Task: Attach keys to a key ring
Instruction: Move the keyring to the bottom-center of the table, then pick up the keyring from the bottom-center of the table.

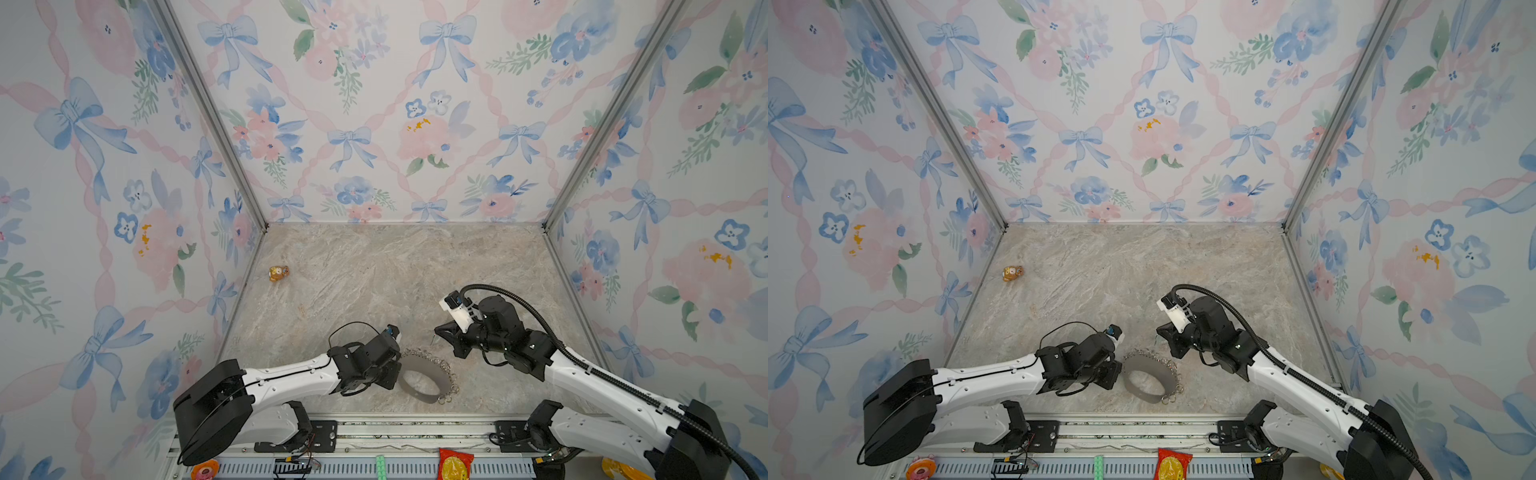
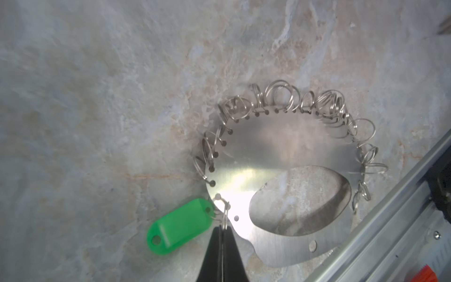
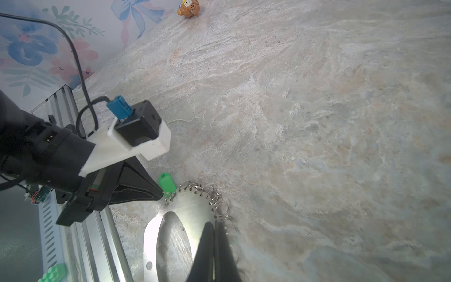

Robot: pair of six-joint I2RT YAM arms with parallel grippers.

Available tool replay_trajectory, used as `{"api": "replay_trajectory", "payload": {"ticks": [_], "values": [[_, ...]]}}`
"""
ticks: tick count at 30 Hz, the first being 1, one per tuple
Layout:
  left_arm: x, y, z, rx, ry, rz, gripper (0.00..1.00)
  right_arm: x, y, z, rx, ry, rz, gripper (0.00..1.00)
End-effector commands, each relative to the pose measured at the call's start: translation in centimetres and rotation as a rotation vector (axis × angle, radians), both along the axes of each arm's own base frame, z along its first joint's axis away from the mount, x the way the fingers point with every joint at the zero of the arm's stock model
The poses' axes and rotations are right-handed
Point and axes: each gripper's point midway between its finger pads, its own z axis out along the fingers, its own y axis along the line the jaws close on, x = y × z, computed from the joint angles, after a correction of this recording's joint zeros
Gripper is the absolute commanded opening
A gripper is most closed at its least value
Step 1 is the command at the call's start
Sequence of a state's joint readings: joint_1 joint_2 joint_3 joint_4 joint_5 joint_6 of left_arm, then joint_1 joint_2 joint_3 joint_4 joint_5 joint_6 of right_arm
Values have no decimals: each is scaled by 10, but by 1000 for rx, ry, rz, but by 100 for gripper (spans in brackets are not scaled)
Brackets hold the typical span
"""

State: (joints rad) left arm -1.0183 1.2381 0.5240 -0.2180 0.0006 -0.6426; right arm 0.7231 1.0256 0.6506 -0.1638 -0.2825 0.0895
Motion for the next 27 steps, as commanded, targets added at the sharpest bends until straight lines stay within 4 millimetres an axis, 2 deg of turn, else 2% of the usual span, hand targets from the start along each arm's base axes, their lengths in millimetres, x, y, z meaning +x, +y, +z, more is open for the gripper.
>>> {"api": "replay_trajectory", "payload": {"ticks": [1, 4, 7, 11, 14, 17, 24, 27], "values": [[-19, 4, -11, -9, 80, -11, 0, 0, 3, 5, -4, -4, 10, 0], [-29, 6, -17, -6, 117, -24, 1, 0, 5, 4, -6, 1, 13, 0], [-31, 7, -14, -22, 108, -24, 7, 1, 5, 4, -8, 1, 13, 0], [-8, 8, 15, -84, -17, 54, 25, 0, 6, 3, -9, 4, 14, 0], [11, 17, 27, -119, -53, 145, 30, 0, 6, 4, -9, 2, 14, 0], [19, 21, 24, -125, -14, 204, 31, 0, 6, 3, -13, 2, 14, 0], [15, 14, 18, -136, 68, 264, 32, -1, 5, 3, -15, 0, 11, 0], [10, 18, 10, -128, 97, 290, 25, -2, 4, 2, -17, 4, 11, 0]]}}
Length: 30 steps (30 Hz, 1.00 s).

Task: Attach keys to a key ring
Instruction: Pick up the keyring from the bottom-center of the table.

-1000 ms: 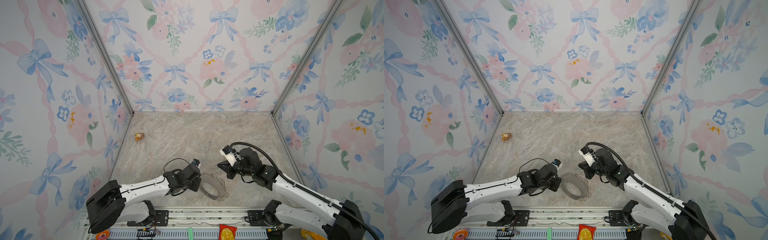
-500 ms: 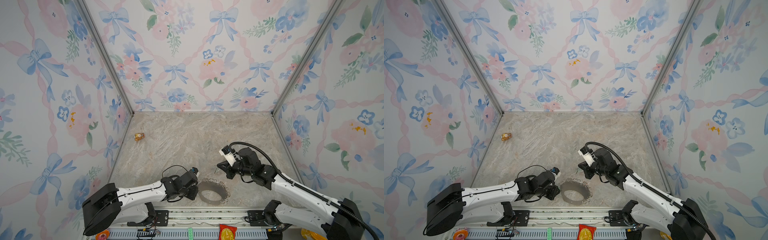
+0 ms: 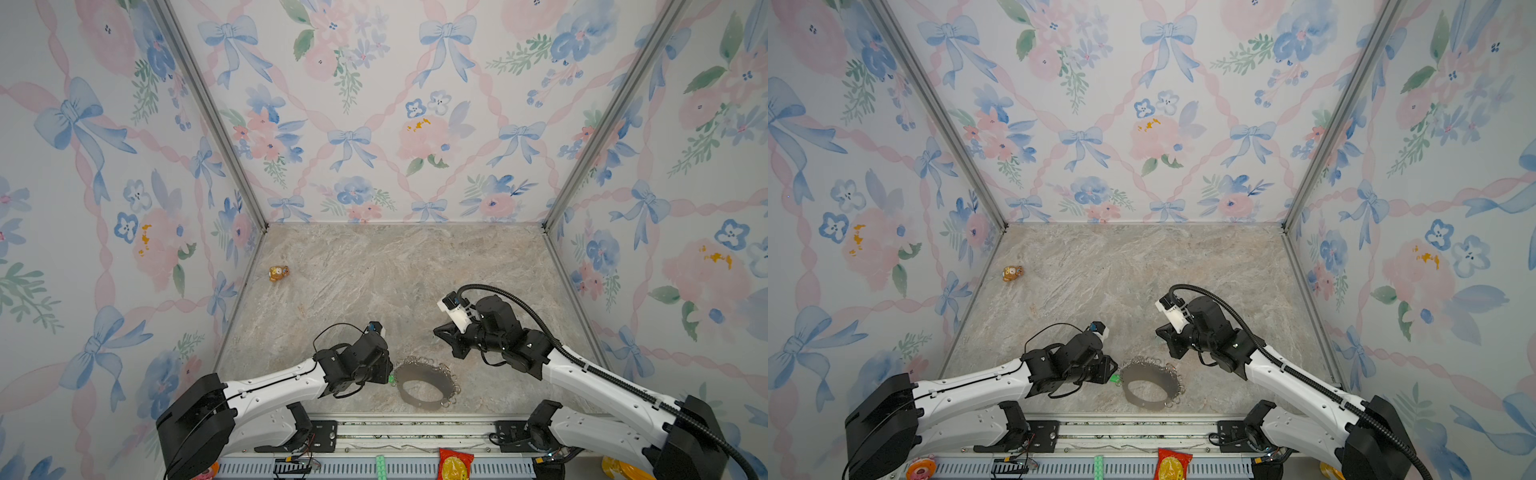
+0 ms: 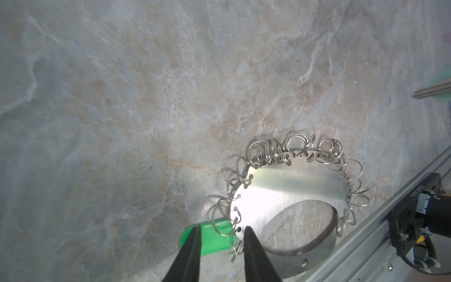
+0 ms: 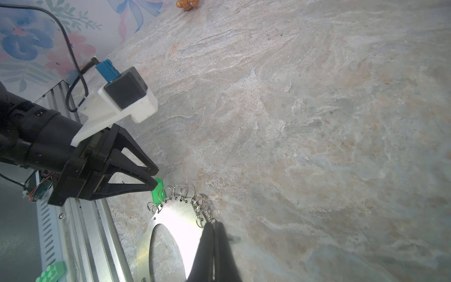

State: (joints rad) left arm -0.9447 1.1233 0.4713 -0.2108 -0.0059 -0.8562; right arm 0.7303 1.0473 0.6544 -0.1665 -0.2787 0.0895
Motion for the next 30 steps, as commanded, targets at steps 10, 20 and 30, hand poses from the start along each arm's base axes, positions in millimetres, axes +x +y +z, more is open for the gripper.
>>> {"api": "replay_trajectory", "payload": {"ticks": [10, 20, 30], "values": [[-15, 4, -18, 1, 121, 58, 22, -1, 2, 6, -4, -9, 7, 0], [-17, 2, -26, -2, 147, 67, 19, -2, 3, 4, -5, -8, 9, 0], [-17, -8, -26, -45, 158, 65, 21, -2, 2, 2, -7, -6, 8, 0]]}}
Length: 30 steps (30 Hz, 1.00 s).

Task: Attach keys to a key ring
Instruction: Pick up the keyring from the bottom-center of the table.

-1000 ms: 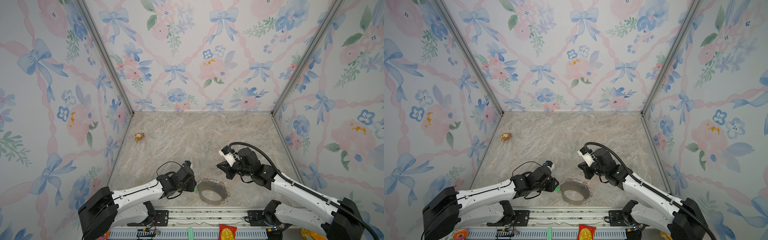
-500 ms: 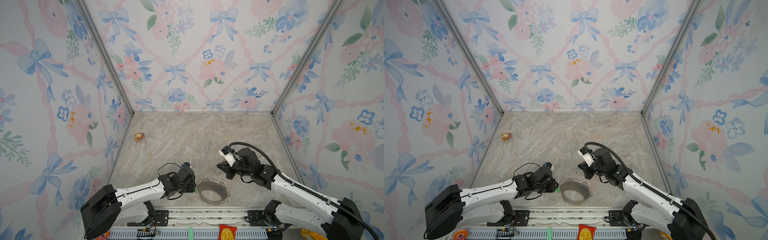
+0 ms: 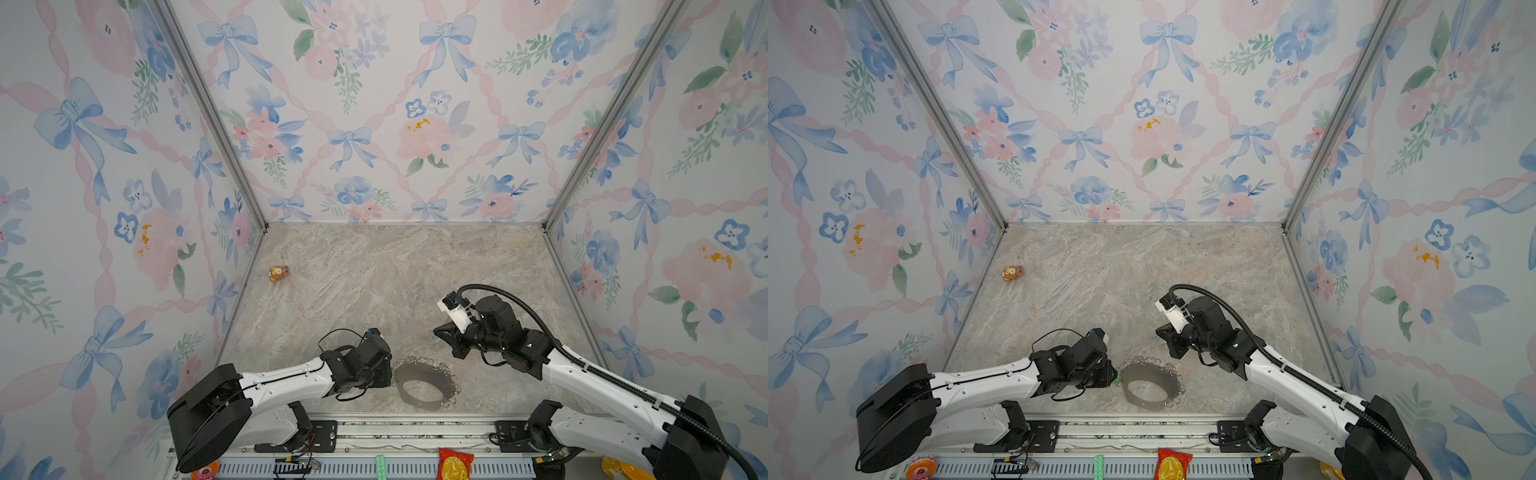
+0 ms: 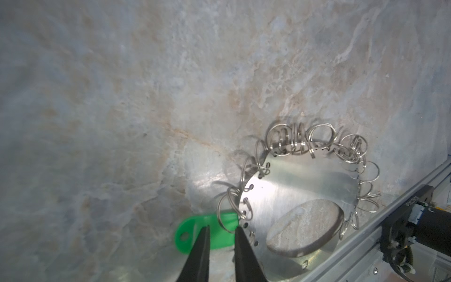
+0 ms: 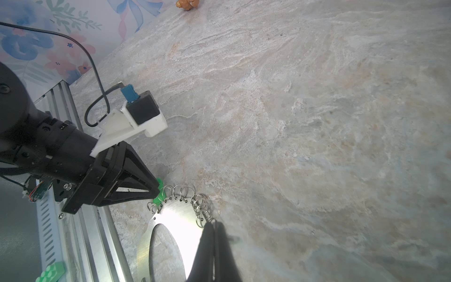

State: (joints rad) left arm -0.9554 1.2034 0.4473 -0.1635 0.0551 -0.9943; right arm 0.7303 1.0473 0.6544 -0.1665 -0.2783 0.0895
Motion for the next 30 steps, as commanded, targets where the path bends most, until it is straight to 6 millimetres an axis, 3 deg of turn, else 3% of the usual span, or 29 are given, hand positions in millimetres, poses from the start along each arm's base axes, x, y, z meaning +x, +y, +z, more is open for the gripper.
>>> {"api": "replay_trajectory", "payload": {"ticks": [1, 22, 30], "values": [[-4, -4, -4, -21, 19, -2, 20, -2, 2, 3, -7, -5, 8, 0], [5, -15, -5, -59, 0, 17, 17, -2, 2, -1, -15, 1, 11, 0], [2, -16, -15, -27, 24, -7, 4, -3, 1, -1, -21, -3, 11, 0]]}}
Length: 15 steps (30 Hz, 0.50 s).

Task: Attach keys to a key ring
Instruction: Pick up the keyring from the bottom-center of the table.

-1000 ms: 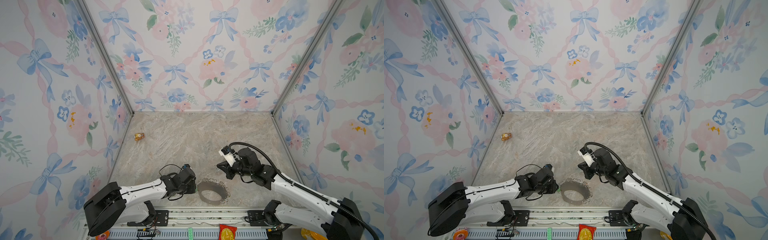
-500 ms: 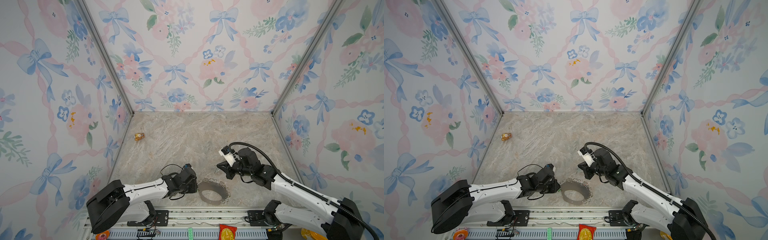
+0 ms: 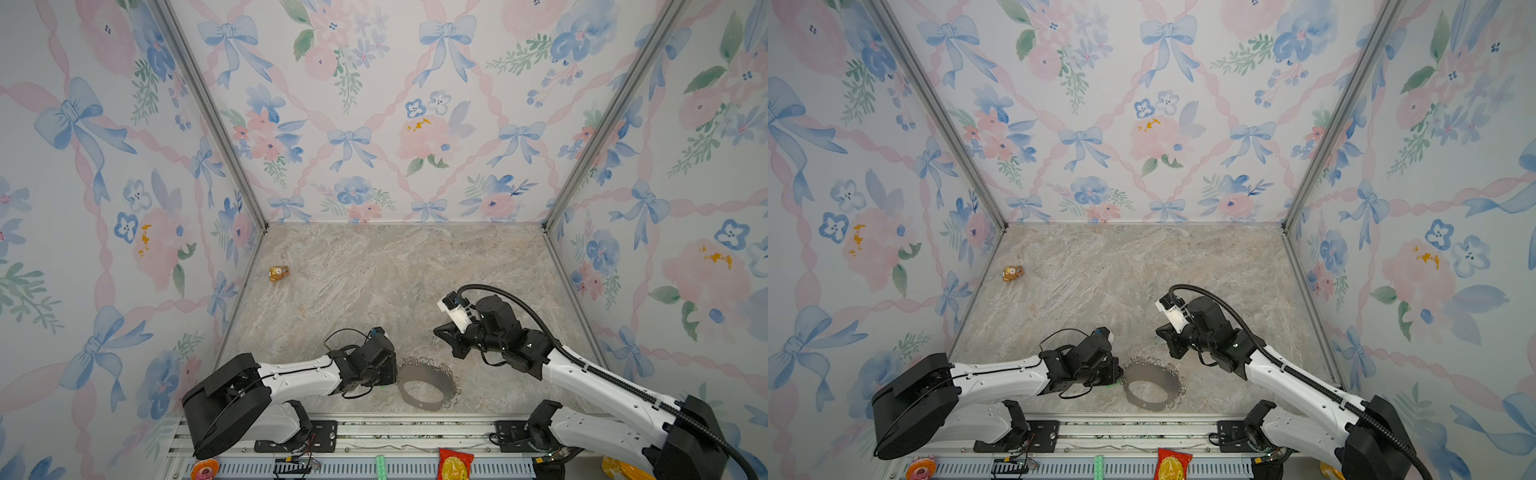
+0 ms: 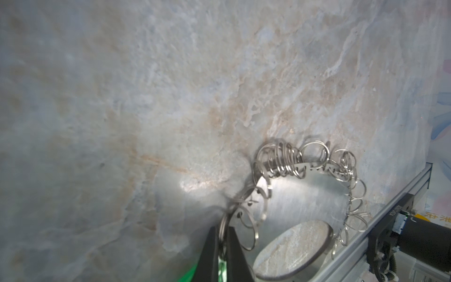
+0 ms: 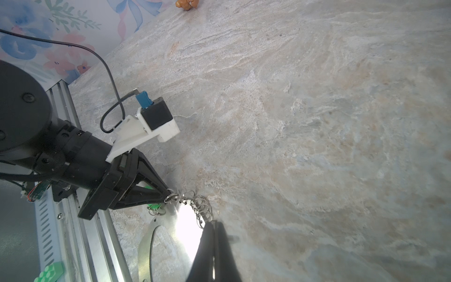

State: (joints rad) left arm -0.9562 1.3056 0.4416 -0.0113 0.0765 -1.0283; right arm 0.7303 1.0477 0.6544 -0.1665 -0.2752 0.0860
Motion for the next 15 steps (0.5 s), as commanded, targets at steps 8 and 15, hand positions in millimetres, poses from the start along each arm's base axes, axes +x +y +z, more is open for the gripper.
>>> {"api": "replay_trajectory", "payload": {"ticks": [8, 15], "values": [[5, 2, 17, 33, -100, -71, 0, -3, 1, 3, -15, -8, 9, 0], [35, 0, 72, 103, -417, -217, 0, -7, 4, 12, 24, -28, 35, 0]]}}
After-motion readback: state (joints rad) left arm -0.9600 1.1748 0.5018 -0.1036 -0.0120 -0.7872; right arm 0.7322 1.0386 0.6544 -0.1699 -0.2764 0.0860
